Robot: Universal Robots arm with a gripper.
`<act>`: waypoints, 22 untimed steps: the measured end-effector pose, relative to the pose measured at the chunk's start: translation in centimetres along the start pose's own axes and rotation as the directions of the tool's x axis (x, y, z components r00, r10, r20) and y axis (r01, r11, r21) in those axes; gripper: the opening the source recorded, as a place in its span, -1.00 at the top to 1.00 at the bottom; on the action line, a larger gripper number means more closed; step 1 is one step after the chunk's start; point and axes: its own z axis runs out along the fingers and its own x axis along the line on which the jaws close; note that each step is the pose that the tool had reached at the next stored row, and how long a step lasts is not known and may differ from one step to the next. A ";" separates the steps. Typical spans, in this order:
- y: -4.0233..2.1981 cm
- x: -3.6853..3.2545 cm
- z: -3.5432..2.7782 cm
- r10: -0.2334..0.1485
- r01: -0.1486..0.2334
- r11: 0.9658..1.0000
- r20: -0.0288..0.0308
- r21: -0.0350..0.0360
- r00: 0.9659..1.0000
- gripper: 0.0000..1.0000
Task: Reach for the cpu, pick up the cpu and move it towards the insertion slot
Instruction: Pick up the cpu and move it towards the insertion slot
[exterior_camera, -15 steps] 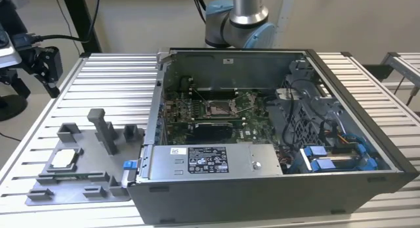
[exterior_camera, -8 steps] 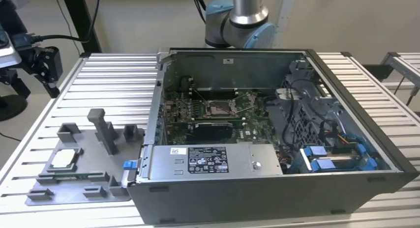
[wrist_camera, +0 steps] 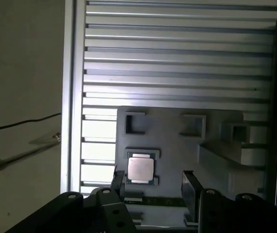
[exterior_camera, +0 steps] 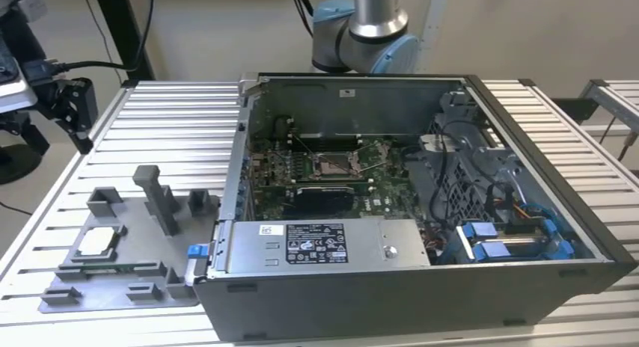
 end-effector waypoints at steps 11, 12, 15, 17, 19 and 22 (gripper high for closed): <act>-0.07 0.13 2.00 0.002 -0.002 1.000 0.000 0.000 1.000 -1.00; -0.08 0.14 2.19 0.002 -0.002 1.000 0.000 0.000 1.000 -1.00; -0.10 0.15 2.73 0.003 -0.003 1.000 0.000 0.000 1.000 -1.00; -0.11 0.17 3.09 0.003 -0.003 1.000 0.000 0.000 1.000 -1.00; -0.12 0.19 3.45 0.003 -0.003 1.000 0.000 0.000 1.000 -1.00; -0.16 0.24 4.01 0.003 -0.003 1.000 0.000 0.000 1.000 -1.00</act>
